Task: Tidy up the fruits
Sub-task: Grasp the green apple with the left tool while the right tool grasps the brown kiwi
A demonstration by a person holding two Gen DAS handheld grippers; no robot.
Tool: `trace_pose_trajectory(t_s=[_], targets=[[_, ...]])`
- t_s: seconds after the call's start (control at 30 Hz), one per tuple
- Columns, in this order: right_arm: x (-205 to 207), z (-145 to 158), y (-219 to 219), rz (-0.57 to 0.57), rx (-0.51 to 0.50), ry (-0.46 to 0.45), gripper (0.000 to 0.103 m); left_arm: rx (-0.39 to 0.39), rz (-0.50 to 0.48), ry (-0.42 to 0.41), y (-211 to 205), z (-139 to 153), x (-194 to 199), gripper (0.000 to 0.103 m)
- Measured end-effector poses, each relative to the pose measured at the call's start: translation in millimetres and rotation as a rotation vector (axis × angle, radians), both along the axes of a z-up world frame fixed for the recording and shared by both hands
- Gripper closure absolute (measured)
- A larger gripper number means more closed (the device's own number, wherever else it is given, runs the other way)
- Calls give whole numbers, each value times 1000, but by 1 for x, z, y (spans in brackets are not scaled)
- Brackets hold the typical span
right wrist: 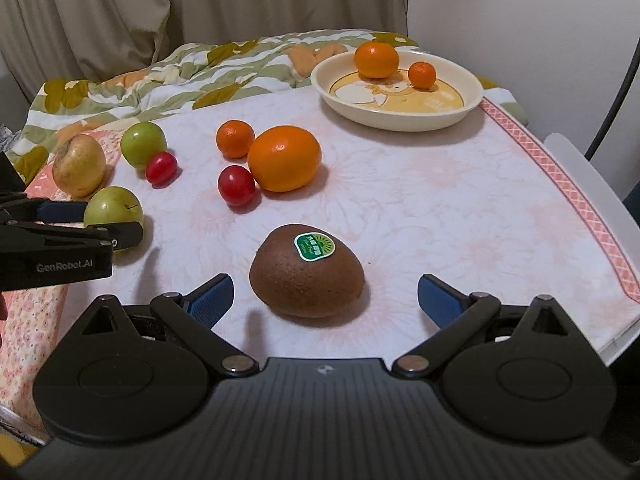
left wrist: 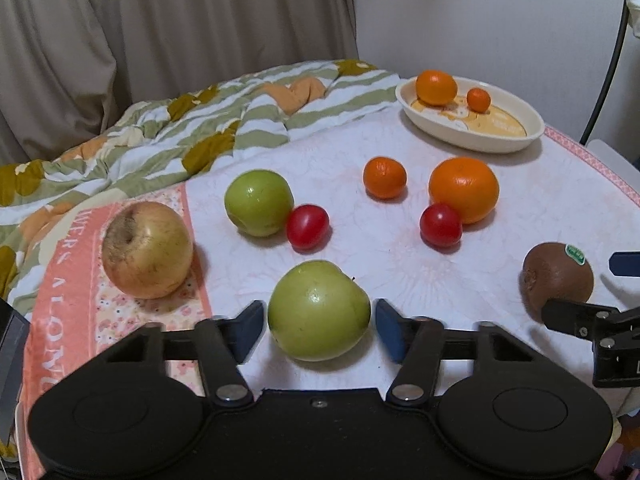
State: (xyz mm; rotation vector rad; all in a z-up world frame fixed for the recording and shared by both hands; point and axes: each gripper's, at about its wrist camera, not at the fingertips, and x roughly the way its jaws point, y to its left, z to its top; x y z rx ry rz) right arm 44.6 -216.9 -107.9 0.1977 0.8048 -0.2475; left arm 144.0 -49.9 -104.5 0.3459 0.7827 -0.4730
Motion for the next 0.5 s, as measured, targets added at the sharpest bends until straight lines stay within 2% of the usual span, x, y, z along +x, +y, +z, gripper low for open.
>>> trace_pose_trajectory(t_s=[0.2, 0.43, 0.47, 0.5], targets=[[6, -6, 2, 3, -11, 23, 0, 13, -12, -20, -1, -1, -2, 42], [9, -9, 1, 10, -2, 19, 0, -22, 12, 4, 5, 0, -2, 42], [11, -10, 1, 12, -1, 17, 4, -25, 14, 5, 6, 0, -3, 42], [12, -10, 2, 18, 0, 14, 20, -26, 16, 5, 6, 0, -4, 42]])
